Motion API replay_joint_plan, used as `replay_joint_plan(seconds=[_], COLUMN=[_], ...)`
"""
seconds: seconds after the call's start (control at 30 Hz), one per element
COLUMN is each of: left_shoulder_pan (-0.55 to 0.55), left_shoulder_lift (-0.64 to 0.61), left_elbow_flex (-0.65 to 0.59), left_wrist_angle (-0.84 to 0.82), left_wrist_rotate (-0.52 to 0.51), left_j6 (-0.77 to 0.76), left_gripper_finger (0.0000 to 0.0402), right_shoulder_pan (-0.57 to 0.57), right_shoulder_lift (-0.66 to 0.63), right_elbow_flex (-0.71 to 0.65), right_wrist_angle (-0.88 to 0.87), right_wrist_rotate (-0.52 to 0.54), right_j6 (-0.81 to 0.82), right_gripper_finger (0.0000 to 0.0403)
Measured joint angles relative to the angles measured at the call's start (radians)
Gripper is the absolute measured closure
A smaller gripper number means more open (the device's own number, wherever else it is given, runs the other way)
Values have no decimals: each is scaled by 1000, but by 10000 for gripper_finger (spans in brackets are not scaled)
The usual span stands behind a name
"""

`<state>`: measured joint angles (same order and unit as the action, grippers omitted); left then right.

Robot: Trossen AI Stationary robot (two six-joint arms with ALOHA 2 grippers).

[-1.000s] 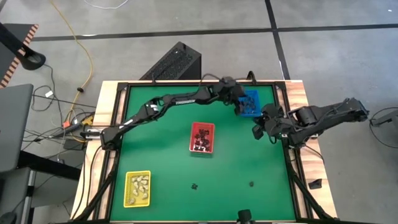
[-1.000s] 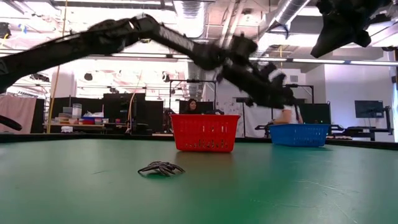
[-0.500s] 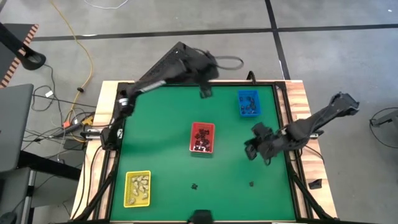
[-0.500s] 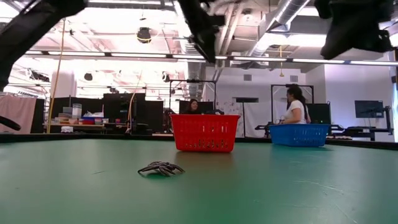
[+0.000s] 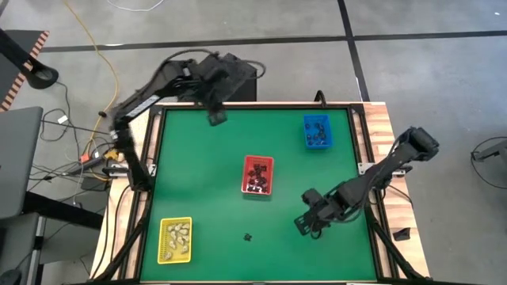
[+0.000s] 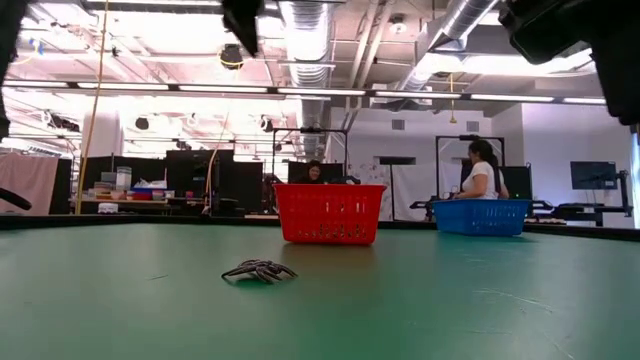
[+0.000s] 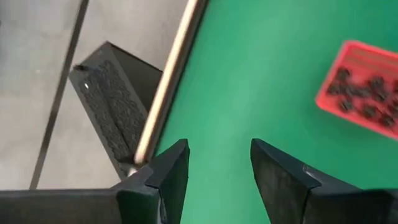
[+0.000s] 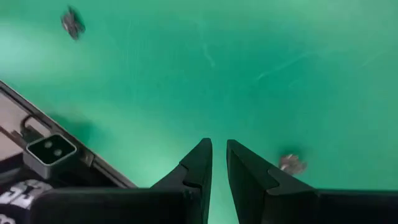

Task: Sort Halloween decoration
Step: Put the black spider toy into the red bin

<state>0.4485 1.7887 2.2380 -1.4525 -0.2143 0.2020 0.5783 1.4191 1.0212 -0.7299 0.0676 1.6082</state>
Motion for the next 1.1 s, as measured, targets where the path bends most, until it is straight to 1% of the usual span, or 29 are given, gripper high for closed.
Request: replay_joint_plan(seconds=[0.03,0.1,0.17,0.23,0.3,0.37,0.47,0.53,0.57,0.63,0.73,0.87,1.0,1.1], left_shoulder_pan=[-4,-14,-30,-59,-102,-150,-238,-302,-336,-405,-501,-602,-660,-671], left_shoulder_lift=[-47,-158,-289,-428,-567,-705,-893,-1007,-1060,-1150,-1239,-1293,-1306,-1299], left_elbow_flex=[-52,-194,-372,-558,-727,-883,-1082,-1203,-1261,-1375,-1519,-1673,-1773,-1801], left_wrist_angle=[3,42,144,253,366,467,586,656,694,782,917,1081,1244,1285], left_wrist_rotate=[2,3,1,0,4,12,37,66,77,83,77,75,18,-8], left_j6=[-8,-29,-50,-72,-104,-143,-204,-244,-266,-311,-351,-363,-334,-300], left_gripper_finger=[240,244,247,249,250,251,251,251,251,251,251,251,251,251], right_shoulder_pan=[0,4,4,-11,-31,-51,-72,-72,-72,-74,-65,-56,-55,-49], right_shoulder_lift=[23,68,112,158,212,274,380,441,467,516,583,662,697,695], right_elbow_flex=[21,58,92,114,132,141,160,180,196,234,279,333,366,375], right_wrist_angle=[-4,-11,4,63,180,343,589,722,759,780,757,759,754,709], right_wrist_rotate=[-18,-43,-39,-19,6,37,109,126,130,148,171,199,209,272], right_j6=[12,18,-10,-73,-183,-344,-589,-726,-779,-844,-874,-903,-938,-963], right_gripper_finger=[321,321,321,321,321,321,319,314,311,302,291,280,279,284])
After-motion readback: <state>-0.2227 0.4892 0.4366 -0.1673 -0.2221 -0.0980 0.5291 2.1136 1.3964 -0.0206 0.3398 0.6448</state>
